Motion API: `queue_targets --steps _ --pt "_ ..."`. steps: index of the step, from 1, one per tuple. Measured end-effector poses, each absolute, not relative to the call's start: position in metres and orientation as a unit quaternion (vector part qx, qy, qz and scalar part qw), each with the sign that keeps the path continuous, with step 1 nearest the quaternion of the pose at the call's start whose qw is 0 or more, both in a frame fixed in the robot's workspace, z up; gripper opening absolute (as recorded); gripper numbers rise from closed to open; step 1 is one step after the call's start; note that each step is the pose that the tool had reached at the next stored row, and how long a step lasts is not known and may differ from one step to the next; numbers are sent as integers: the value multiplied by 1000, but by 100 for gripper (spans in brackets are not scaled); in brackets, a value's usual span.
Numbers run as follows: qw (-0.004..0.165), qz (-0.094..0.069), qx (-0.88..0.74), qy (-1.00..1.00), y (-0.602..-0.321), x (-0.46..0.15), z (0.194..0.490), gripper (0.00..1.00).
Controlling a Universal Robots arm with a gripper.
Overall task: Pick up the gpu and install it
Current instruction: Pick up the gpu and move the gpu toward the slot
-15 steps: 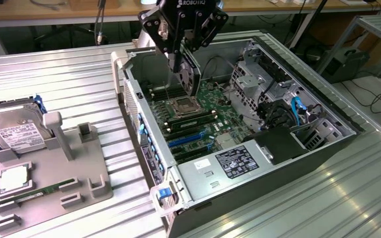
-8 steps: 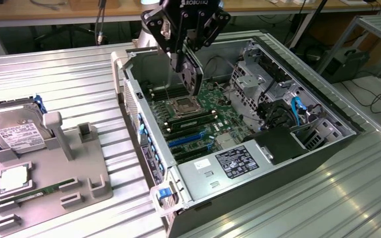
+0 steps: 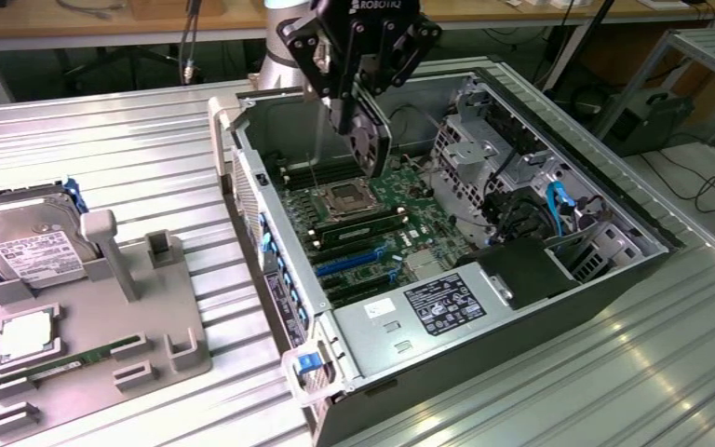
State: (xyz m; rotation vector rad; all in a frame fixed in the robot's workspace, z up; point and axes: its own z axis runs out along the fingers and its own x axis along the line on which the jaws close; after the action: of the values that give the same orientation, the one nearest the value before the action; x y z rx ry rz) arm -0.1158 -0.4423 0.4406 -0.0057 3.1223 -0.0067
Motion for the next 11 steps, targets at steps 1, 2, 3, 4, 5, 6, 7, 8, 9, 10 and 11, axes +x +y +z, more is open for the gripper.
queue_targets --steps 1,2,3,4,5,6,7,8,9,10,11 --pt "10 -2 -2 1000 -442 -114 441 27" --pt "10 -2 -2 1000 -442 -112 441 27" --pt "10 -2 -2 1000 -442 -110 441 27" --pt "10 -2 -2 1000 -442 -108 441 27" --pt "10 -2 -2 1000 -442 -105 441 27" --pt "10 -2 -2 1000 -442 -103 441 27" --pt "10 -2 -2 1000 -442 -101 441 27" --pt "10 -2 -2 1000 -442 -99 441 27" --pt "10 -2 -2 1000 -442 -98 441 27" --pt "10 -2 -2 1000 -442 -96 441 27" --pt "10 -2 -2 1000 -442 -94 441 27"
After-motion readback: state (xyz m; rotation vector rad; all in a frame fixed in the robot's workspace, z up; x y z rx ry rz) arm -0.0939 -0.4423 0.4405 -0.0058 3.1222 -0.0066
